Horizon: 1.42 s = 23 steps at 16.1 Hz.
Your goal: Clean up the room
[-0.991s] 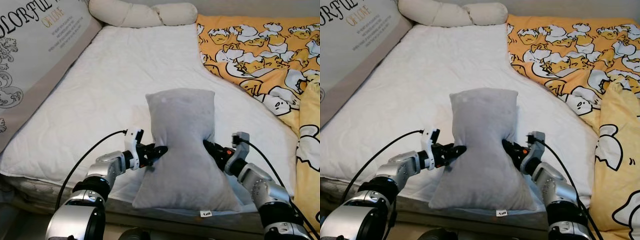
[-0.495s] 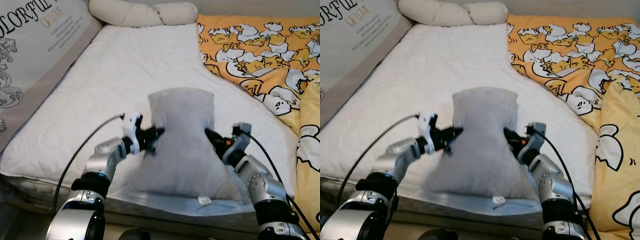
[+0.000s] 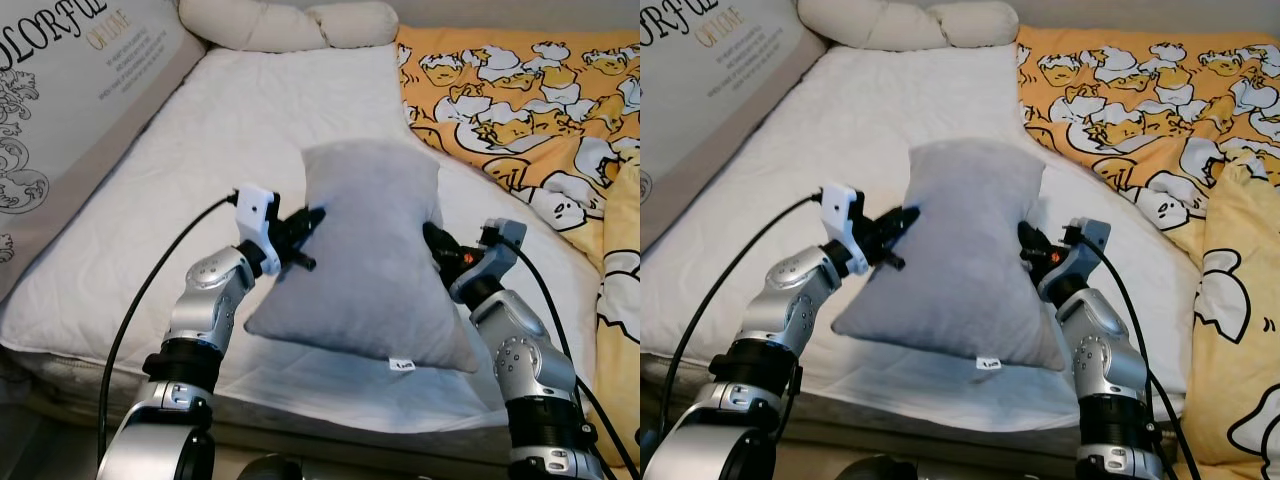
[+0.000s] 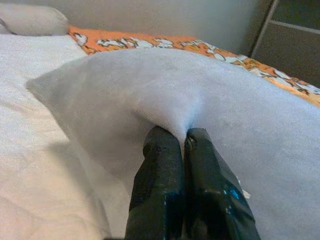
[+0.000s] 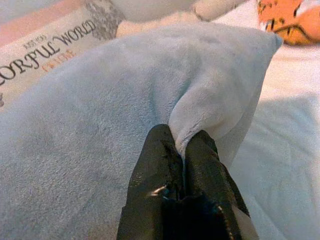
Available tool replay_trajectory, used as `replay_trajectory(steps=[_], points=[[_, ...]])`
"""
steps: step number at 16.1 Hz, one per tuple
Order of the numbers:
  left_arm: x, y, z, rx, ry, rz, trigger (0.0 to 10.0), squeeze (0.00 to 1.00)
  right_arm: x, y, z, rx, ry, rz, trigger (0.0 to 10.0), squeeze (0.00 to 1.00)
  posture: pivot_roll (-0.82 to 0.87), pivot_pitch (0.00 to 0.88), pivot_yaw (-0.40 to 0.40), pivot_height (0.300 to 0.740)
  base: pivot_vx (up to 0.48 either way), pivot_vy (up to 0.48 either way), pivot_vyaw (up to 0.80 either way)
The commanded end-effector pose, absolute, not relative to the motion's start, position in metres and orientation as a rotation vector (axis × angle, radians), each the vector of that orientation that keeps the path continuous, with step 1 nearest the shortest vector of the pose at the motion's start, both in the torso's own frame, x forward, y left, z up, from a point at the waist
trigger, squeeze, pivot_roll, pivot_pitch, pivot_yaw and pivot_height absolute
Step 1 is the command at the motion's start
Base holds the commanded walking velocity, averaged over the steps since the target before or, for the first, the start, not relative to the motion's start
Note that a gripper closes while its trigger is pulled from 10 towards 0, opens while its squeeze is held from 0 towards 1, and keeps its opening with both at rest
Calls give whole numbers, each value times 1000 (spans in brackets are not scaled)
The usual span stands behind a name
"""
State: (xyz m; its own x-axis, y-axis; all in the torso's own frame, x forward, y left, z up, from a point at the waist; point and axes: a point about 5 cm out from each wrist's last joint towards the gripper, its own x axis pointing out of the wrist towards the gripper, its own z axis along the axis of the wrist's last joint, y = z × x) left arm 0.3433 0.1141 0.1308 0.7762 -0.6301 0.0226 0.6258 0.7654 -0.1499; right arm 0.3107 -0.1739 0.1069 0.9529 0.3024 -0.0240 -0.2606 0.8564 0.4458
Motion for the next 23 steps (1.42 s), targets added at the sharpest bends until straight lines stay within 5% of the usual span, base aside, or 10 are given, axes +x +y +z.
replay_trajectory(steps=[1, 5, 6, 12, 23], points=[[343, 117, 137, -117, -15, -648, 0, 0, 314, -171, 123, 440, 24, 304, 0, 0, -28, 0, 97, 740, 0, 0, 0], [337, 119, 134, -81, -11, -589, 0, 0, 310, -164, 129, 444, 20, 287, 0, 0, -7, 0, 74, 740, 0, 0, 0], [336, 121, 132, -75, -3, -546, 9412, 0, 309, -162, 130, 421, 21, 251, 10000, 0, -5, 0, 78, 740, 0, 0, 0], [334, 117, 129, -16, 18, -503, 10000, 0, 307, -159, 128, 383, 56, 214, 10000, 0, 10, 0, 78, 740, 0, 0, 0], [336, 121, 130, 6, 39, -482, 10000, 0, 307, -151, 123, 396, 93, 193, 10000, 0, 12, 0, 82, 740, 0, 332, -131]])
